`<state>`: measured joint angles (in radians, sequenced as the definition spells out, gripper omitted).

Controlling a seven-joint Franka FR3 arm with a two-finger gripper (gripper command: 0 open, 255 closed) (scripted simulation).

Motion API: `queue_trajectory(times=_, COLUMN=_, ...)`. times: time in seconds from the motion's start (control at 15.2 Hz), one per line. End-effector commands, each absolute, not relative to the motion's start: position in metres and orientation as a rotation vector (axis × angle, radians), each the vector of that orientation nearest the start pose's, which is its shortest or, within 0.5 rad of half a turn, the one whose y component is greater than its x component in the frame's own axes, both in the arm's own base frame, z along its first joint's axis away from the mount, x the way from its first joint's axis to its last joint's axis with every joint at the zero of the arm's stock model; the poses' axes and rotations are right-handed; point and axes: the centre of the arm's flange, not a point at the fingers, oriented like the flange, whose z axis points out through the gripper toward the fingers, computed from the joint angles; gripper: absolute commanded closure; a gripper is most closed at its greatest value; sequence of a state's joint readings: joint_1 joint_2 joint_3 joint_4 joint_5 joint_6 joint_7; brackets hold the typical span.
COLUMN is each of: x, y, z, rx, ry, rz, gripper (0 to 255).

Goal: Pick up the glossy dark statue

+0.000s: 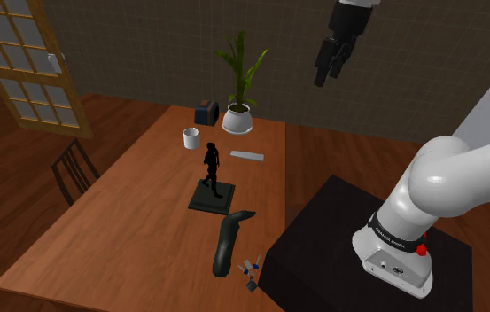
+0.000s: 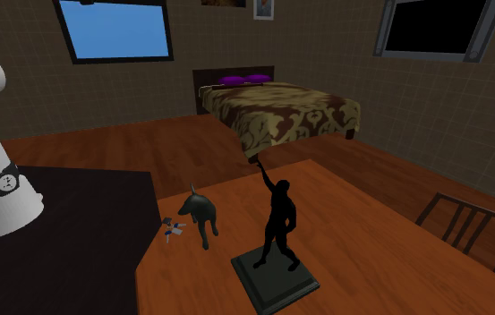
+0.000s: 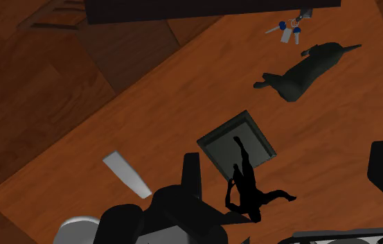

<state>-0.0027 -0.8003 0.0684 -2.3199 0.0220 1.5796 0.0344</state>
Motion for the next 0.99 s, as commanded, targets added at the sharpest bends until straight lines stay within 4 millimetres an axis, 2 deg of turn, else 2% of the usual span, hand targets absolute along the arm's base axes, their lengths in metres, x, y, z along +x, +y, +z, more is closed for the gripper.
queue_trajectory(times=0.0, x=0.304, y=0.030, z=0.612, rx=-3.165, ry=-0.020, rz=-0.095, gripper=0)
queue_trajectory(times=0.92, x=0.442, y=0.039, z=0.488, rx=-3.094, ry=0.072, rz=-0.056, gripper=0)
